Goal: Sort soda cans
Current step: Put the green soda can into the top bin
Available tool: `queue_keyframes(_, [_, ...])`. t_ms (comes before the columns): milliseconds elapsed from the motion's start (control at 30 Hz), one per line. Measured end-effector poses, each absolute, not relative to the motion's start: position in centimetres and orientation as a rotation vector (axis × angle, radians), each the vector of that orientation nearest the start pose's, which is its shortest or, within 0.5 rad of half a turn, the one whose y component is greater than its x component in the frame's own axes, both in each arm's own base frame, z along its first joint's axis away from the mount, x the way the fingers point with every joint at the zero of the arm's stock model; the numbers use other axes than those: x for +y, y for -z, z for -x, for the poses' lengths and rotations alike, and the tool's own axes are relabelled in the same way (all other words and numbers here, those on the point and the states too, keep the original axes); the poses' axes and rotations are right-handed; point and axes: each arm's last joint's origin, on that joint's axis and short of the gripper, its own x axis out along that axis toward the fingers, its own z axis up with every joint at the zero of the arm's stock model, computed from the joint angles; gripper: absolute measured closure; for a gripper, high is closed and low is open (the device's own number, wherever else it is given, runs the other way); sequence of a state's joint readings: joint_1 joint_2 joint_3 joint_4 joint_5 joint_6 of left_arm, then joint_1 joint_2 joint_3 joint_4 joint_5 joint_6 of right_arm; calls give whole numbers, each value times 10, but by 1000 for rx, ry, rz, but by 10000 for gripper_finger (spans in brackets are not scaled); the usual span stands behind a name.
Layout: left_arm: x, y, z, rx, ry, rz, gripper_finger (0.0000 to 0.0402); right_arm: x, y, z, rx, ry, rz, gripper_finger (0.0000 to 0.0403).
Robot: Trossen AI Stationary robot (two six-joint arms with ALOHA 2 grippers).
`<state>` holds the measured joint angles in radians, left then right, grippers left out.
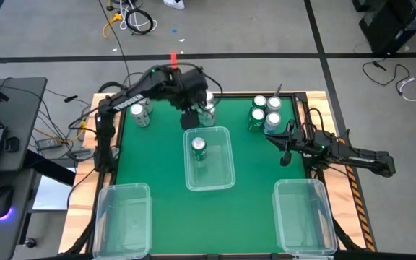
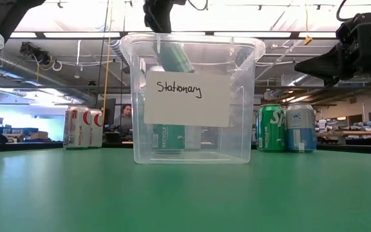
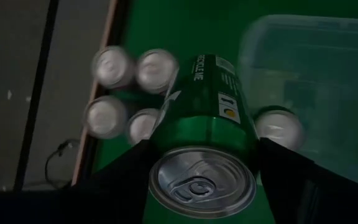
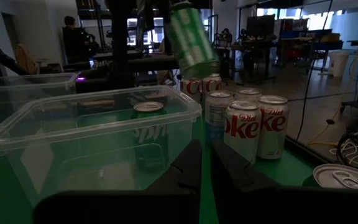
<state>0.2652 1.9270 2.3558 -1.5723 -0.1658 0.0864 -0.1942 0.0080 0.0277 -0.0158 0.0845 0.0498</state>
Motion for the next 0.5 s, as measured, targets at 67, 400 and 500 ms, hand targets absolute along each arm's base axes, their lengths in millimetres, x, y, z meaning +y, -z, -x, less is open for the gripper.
queue_keyframes(67, [84,-421,-338,1160,-304,-42,154,-21,-171,-94,-10,278,-49,380])
queue_keyframes(400, [21,-422,-346,1139,-65,-97,154,-21,-171,-94,-11,279,-49,380])
queue_keyframes(500, [5,-422,-347,1135,26,-49,154,-21,-171,-94,-11,279,-49,380])
